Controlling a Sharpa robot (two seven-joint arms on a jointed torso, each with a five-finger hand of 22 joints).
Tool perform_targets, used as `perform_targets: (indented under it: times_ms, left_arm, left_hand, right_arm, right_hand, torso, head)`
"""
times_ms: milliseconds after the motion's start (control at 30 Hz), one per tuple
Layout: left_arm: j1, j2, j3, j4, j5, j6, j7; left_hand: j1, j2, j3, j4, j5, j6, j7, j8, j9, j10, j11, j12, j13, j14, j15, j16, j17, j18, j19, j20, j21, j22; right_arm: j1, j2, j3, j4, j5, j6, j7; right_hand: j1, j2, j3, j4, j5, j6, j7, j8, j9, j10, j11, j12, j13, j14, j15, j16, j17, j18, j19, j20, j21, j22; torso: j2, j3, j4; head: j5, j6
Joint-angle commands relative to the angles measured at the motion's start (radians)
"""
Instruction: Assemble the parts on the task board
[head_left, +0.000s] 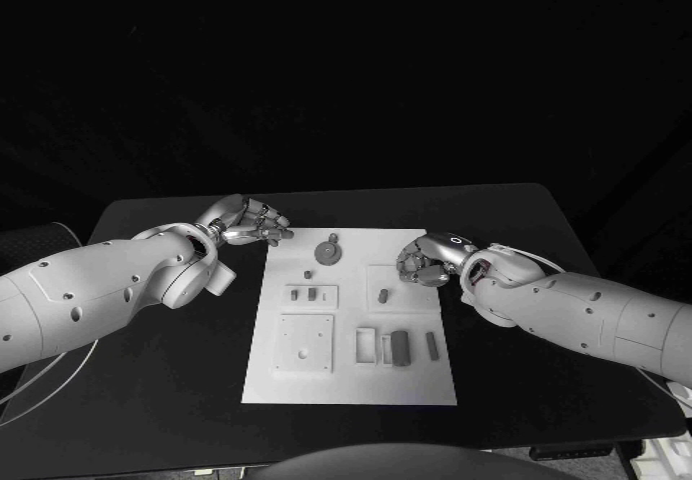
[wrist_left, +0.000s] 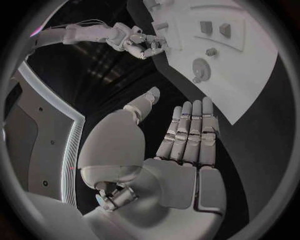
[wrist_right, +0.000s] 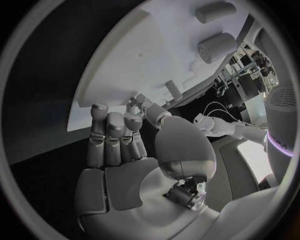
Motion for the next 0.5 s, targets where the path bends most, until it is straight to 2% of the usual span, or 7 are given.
perform_targets:
  times_ms: [33,233,500]
  left_arm:
    - [0.001,0.002,0.001,0.001,0.007,-0.009,0.002]
    - [0.001,0.002,0.001,0.000,0.007,-0.010,0.001]
    - [0.001,0.001,0.000,-0.001,0.007,-0.007,0.000]
  left_hand:
    - [-0.001,0.008,0.000,-0.007,-0.002,0.009,-0.002,0.004,-0.002,0.005,0.001,-0.006,-0.001,0.008,0.001,0.003,0.001,0.019,0.008,-0.001,0.002,0.001]
    - [-0.001,0.009,0.000,-0.007,-0.002,0.009,-0.002,0.004,-0.002,0.006,0.001,-0.007,-0.002,0.009,0.001,0.003,0.002,0.019,0.008,-0.002,0.002,0.002]
    - [-0.001,0.010,0.000,-0.007,-0.002,0.009,-0.002,0.004,-0.003,0.006,0.001,-0.007,-0.002,0.009,0.001,0.003,0.002,0.019,0.008,-0.002,0.002,0.002]
  right_arm:
    - [-0.003,0.002,-0.001,0.001,-0.023,-0.012,0.005]
    - [-0.003,0.003,-0.001,0.000,-0.024,-0.030,0.007]
    - [-0.002,-0.002,-0.001,0.008,-0.024,-0.031,0.011]
  right_hand:
    - [0.002,0.009,0.006,0.002,0.003,0.030,0.023,0.006,0.003,-0.001,-0.009,-0.006,0.001,0.000,-0.011,0.006,0.001,0.016,-0.002,-0.003,0.004,0.018]
    - [0.002,0.019,0.007,0.002,0.003,0.034,0.021,0.008,0.004,-0.001,-0.011,-0.007,0.002,-0.001,-0.013,0.006,0.001,0.016,-0.002,-0.003,0.004,0.018]
    - [0.001,0.029,0.007,0.001,0.003,0.034,0.021,0.008,0.004,-0.001,-0.011,-0.008,0.003,-0.001,-0.014,0.005,0.001,0.016,-0.003,-0.003,0.004,0.017]
  torso:
    - [0.000,-0.0003,0.0001]
    - [0.000,-0.0002,0.0004]
    - [0.000,-0.0003,-0.0001]
  head:
    - [0.000,-0.001]
    - [0.000,-0.001]
    - [0.001,0.000]
